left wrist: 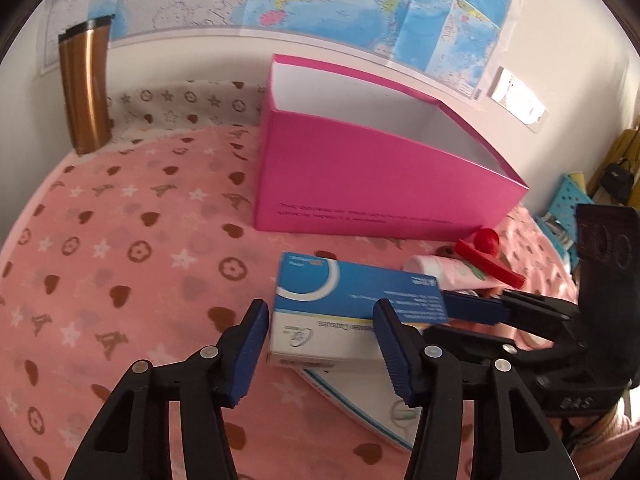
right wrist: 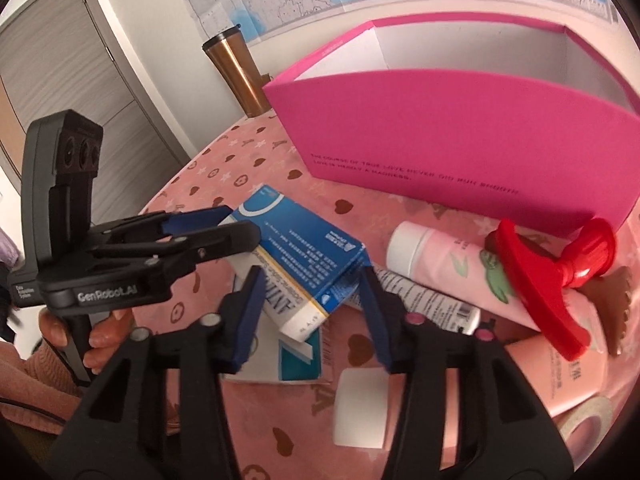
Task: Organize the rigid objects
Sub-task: 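Grasp the blue-white ANTINE medicine box with the left gripper, then carry the ANTINE box into the magenta box and open the left gripper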
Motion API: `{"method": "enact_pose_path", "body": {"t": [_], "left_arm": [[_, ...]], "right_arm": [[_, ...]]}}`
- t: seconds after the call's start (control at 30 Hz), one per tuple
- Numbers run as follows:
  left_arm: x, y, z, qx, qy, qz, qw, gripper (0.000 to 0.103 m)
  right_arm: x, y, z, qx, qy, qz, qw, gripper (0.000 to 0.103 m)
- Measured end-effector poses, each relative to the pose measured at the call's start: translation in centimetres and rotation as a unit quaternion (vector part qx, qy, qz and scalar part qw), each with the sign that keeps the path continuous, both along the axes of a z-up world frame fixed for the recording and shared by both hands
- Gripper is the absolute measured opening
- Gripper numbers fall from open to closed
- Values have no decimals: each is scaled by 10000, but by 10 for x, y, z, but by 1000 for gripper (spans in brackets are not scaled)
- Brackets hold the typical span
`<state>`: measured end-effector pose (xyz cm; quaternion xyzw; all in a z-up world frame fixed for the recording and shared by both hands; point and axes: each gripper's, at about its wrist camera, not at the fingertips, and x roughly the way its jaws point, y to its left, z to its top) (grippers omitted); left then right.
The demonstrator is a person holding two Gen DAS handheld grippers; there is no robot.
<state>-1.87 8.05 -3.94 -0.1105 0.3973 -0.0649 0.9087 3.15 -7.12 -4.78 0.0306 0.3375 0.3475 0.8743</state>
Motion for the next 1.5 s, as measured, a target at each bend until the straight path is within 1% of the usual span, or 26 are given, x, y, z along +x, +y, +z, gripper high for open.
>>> {"method": "enact_pose_path", "body": {"t": [0.17,0.27,0.33,0.5,0.7,0.9,0.97,1.03,1.2,1.33,1.43,1.5], "left_arm": [[0,-4,2,-33,24,31,10000,54],[4,-6,7,-91,1,42,9999,54],[7,-6,14,-160,-105,31,9998,54],[15,-9,35,-149,-400,-2,9991,54],[16,-15,56,-123,-688,-108,9975,54],[14,-17,74,-186,-958,-148,9951,54],[13,-17,83,-178,-1083,-159,9938,54],[15,-19,91,-83,-1199,-170,9926,55],[29,-20,104,132,-1356,-175,9905,56],[51,-16,107,161,-1382,-172,9901,56],[69,-13,102,182,-1295,-157,9913,56],[78,-13,98,229,-1231,-148,9920,56]], "right_arm": [[1,0,1,-46,-24,-10,10000,49],[1,-1,8,-59,-96,-48,9999,49],[1,-4,15,-64,-200,-85,9997,49],[0,-10,31,-59,-441,-147,9989,49],[-3,-22,50,81,-753,-213,9969,49],[-13,-26,68,83,-1125,-215,9934,49],[-13,-26,74,58,-1280,-247,9915,49],[-12,-25,80,61,-1383,-228,9901,49],[2,-23,95,-10,-1630,-250,9863,49],[27,-25,102,62,-1577,-219,9872,49],[44,-23,103,-22,-1547,-223,9877,49],[58,-22,99,-42,-1422,-219,9896,49]]}}
